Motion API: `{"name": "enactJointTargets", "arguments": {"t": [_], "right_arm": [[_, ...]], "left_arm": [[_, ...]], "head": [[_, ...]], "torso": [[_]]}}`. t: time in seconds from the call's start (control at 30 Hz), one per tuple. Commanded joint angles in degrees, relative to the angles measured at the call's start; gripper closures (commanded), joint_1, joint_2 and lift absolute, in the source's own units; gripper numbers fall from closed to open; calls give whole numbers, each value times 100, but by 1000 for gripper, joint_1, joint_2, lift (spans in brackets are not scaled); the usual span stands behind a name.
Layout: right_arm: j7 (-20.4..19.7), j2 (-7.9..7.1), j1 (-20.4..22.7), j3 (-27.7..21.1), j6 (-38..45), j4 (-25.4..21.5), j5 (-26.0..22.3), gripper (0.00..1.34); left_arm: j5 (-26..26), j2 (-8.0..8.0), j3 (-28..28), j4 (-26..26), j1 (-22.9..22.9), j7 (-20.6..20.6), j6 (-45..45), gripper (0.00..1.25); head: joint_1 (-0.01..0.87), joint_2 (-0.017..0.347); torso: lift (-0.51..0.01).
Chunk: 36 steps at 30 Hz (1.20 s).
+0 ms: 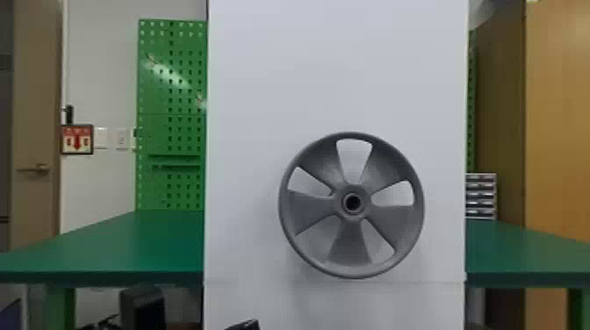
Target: Hold the wheel and insert it
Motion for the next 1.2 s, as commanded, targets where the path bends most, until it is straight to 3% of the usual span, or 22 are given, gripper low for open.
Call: {"name": "enactJointTargets", "arguments": {"t": [0.0, 0.53, 0.8, 1.17], "right_arm": [[48, -20, 131, -23, -375, 443, -13, 87], [65, 16, 359, -137, -1650, 1682, 128, 88], [65, 112, 412, -243, -1562, 1735, 172, 88], [56, 367, 456, -436, -1404, 1761, 365, 87]], "left_arm": [[0, -8, 22, -10, 29, -5, -3, 502], [-17, -8, 57, -28, 55, -5, -3, 502], [-79, -8, 75, -36, 55, -14, -3, 502], [-149, -8, 92, -45, 64, -14, 6, 496]], "head": [[0, 17], [0, 17], [0, 17], [0, 17]], "torso": [[-491], [-491], [-491], [-491]]}}
